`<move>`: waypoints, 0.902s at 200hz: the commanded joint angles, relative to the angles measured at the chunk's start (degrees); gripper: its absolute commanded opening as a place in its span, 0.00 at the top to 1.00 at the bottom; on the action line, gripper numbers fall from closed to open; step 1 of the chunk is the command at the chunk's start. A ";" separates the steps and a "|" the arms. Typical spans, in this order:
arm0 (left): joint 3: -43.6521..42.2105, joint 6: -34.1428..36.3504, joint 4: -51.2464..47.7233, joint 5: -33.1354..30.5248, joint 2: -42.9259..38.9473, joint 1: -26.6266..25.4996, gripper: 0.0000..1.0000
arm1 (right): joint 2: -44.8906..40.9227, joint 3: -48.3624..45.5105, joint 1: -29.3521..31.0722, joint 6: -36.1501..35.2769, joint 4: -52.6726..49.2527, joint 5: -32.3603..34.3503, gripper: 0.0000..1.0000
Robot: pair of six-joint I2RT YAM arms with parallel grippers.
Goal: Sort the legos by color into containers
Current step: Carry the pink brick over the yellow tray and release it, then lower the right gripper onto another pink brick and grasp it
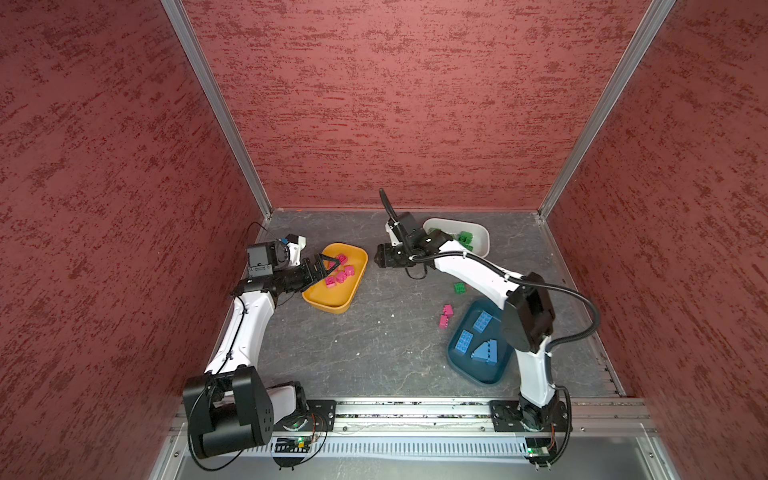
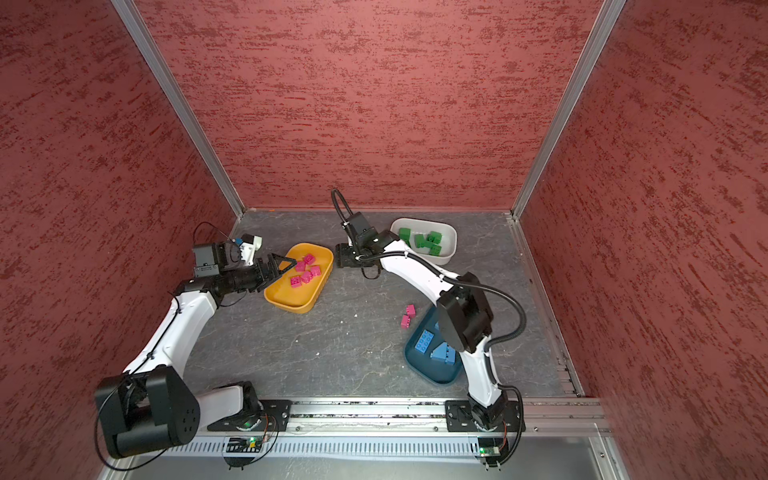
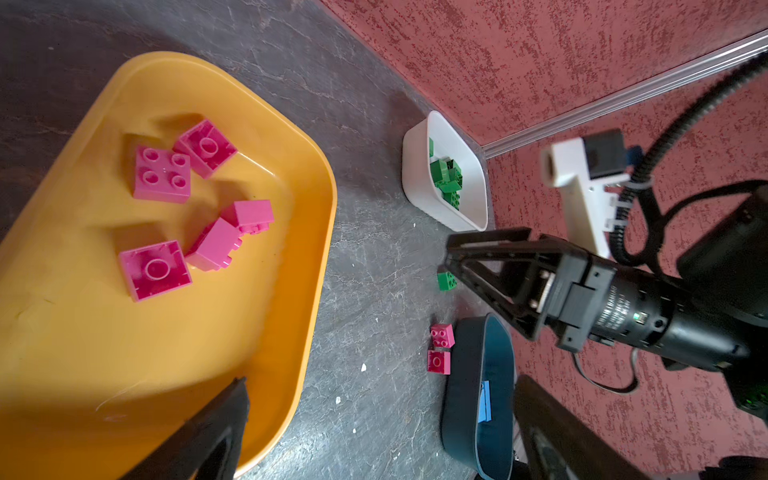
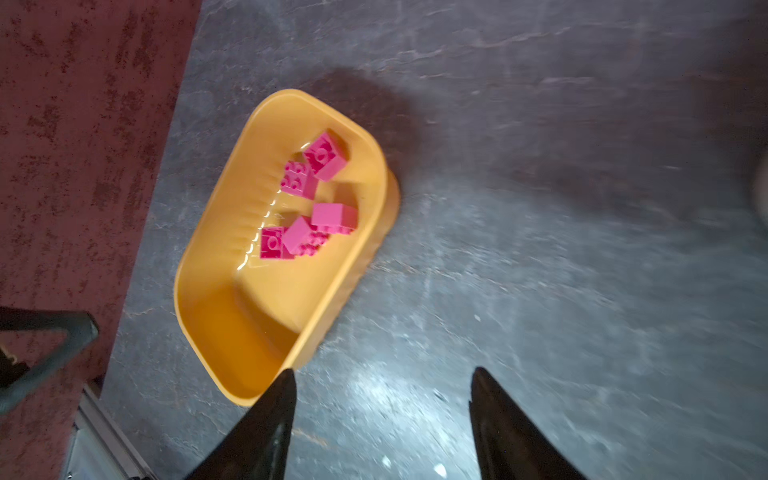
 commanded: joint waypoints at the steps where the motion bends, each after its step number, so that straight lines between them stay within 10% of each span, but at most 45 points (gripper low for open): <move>1: -0.22 -0.42 1.74 1.25 0.16 -0.63 0.01 | -6.21 -8.00 -1.31 -0.04 -5.98 5.55 0.30; 180: 0.03 0.21 2.08 1.03 1.72 -2.66 0.01 | -5.18 -27.29 -7.63 -5.50 -9.57 10.77 0.46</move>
